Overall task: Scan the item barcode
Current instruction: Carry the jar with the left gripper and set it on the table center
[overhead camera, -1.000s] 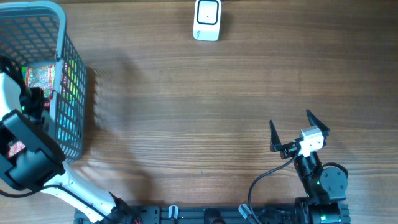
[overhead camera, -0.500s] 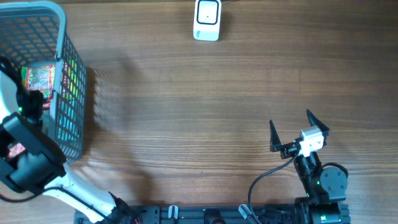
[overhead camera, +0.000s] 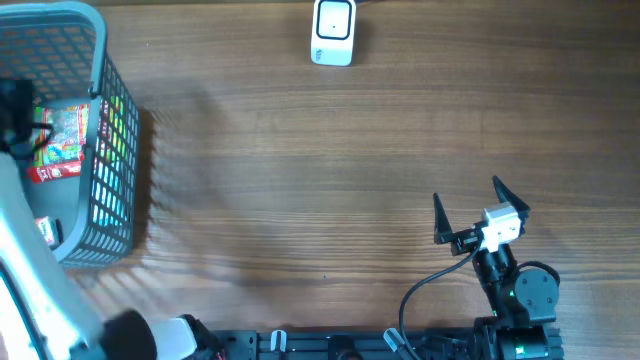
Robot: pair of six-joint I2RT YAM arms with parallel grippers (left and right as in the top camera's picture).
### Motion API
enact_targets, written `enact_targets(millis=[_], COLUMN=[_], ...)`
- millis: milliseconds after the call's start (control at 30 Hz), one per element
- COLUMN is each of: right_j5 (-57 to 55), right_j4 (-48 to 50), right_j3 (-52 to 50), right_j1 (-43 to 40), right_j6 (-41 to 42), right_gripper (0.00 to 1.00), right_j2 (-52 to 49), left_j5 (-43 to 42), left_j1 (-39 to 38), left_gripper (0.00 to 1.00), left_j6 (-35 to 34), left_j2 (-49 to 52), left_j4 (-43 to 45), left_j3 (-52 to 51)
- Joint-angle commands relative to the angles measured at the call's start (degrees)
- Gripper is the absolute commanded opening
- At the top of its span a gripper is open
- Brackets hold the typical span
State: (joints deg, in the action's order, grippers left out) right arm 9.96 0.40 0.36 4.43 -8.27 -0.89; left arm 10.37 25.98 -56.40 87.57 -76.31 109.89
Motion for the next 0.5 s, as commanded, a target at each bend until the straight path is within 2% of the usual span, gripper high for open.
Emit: enact_targets(millis=[0,200,300,467], right_j5=[-0.96,-0.96,-0.96,-0.96], right_j4=[0.17,0.17,0.17,0.17], right_j3=[-0.07,-0.07,-0.07,-0.07], right_j1=[0.24,0.24,0.24,0.24], right_j6=[-0.63,-0.61,-0.61,-0.63], right_gripper=[1.0,1.0,1.0,1.0], right_j2=[0.31,0.31,0.31,0.31], left_j5=[-0.96,-0.66,-0.39,-0.26], left_j1=[-9.64,-28.76,-36.87,-46.12], left_gripper=[0.66,0.66,0.66,0.66], left_j6=[0.44,-6.54,-12.41,-21.49], left_j2=[-7.21,-6.49,-1.68,7.34], left_j4=[0.37,-2.67,-4.79,-7.43], left_j3=[1.36,1.33,1.33,1.33])
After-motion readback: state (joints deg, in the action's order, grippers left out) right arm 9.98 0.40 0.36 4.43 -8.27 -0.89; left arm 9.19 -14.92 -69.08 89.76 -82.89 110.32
